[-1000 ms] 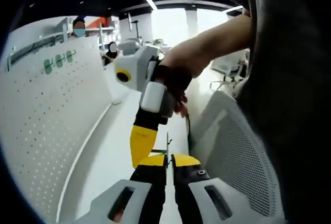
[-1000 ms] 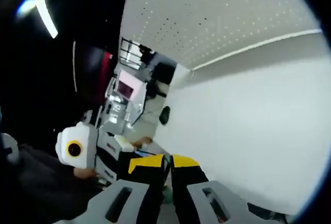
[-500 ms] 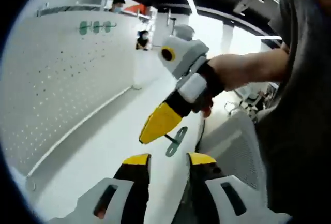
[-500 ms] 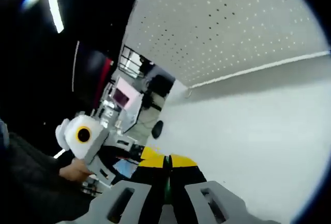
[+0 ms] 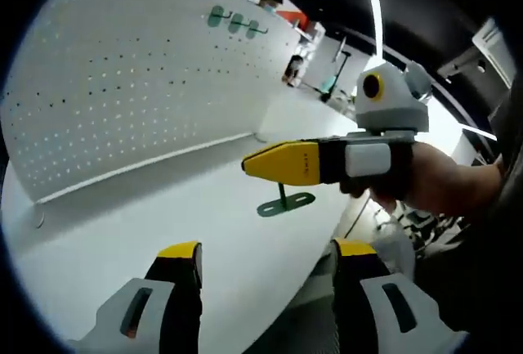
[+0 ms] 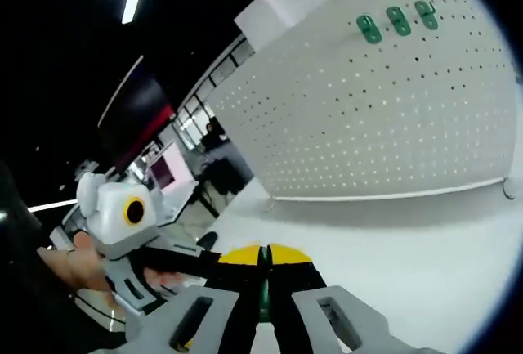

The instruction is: Insert the hook assembly into the mounting plate slot until the hook locks in place.

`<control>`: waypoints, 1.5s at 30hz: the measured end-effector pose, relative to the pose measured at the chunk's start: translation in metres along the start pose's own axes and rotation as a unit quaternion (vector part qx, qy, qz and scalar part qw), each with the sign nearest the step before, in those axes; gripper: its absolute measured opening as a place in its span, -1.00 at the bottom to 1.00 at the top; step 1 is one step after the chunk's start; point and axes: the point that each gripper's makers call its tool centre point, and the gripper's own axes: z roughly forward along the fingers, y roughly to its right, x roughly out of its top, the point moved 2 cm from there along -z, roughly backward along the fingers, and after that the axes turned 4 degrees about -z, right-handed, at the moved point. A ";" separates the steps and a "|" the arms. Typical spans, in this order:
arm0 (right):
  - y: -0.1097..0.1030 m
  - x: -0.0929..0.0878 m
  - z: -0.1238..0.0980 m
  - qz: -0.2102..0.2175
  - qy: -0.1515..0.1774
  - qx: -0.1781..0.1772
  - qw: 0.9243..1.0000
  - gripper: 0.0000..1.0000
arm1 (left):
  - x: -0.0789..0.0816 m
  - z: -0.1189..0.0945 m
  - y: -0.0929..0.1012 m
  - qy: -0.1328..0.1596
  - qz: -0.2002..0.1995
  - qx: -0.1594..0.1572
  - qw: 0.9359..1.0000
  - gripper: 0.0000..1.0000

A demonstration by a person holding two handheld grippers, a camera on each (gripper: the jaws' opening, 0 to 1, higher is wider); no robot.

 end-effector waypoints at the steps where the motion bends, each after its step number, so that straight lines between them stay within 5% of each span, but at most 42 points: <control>1: 0.000 0.000 0.001 0.000 0.002 -0.001 1.000 -1.00 | 0.000 0.001 0.000 -0.001 -0.003 0.005 1.000 0.29; 7: -0.008 0.003 0.004 -0.011 0.022 -0.010 1.000 -1.00 | 0.024 -0.007 -0.003 0.065 -0.026 0.042 0.997 0.14; 32: -0.028 0.014 0.011 -0.065 0.052 0.009 0.996 -1.00 | 0.031 -0.009 0.002 0.071 -0.011 0.032 0.997 -0.34; 45: -0.030 0.008 0.015 -0.087 0.005 0.029 0.996 -0.98 | 0.023 -0.008 -0.007 0.045 0.025 0.040 0.998 -0.36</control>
